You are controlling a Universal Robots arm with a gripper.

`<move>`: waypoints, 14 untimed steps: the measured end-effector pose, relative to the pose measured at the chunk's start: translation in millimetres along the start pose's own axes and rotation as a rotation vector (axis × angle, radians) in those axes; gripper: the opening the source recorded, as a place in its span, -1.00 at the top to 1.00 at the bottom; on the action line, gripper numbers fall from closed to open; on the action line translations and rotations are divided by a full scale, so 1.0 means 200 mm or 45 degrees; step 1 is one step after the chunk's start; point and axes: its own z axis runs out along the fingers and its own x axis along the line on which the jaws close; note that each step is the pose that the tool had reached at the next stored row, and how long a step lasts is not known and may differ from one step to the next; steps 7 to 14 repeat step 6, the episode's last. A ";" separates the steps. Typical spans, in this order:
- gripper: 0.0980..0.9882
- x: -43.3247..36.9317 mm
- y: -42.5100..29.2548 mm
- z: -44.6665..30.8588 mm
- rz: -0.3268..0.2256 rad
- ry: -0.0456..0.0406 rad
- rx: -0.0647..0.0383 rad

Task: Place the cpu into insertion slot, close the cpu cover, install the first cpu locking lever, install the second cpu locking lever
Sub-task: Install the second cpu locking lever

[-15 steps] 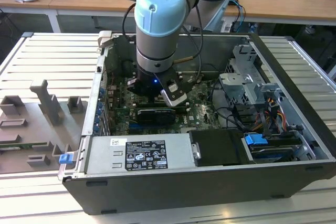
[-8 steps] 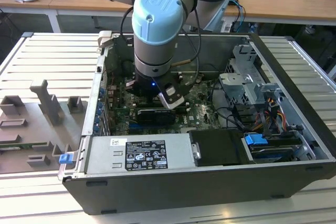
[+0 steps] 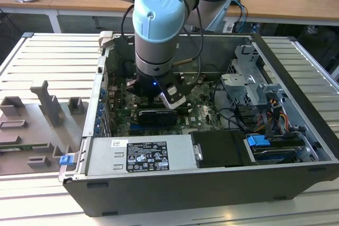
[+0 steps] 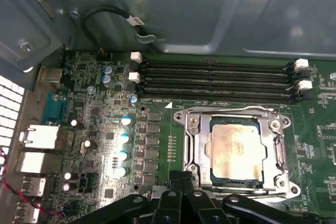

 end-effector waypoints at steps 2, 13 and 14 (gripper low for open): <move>0.98 0.000 0.005 -0.016 0.000 0.000 0.000; 0.98 0.000 0.008 -0.024 0.000 0.000 0.000; 0.98 0.000 0.008 -0.024 0.000 0.000 0.000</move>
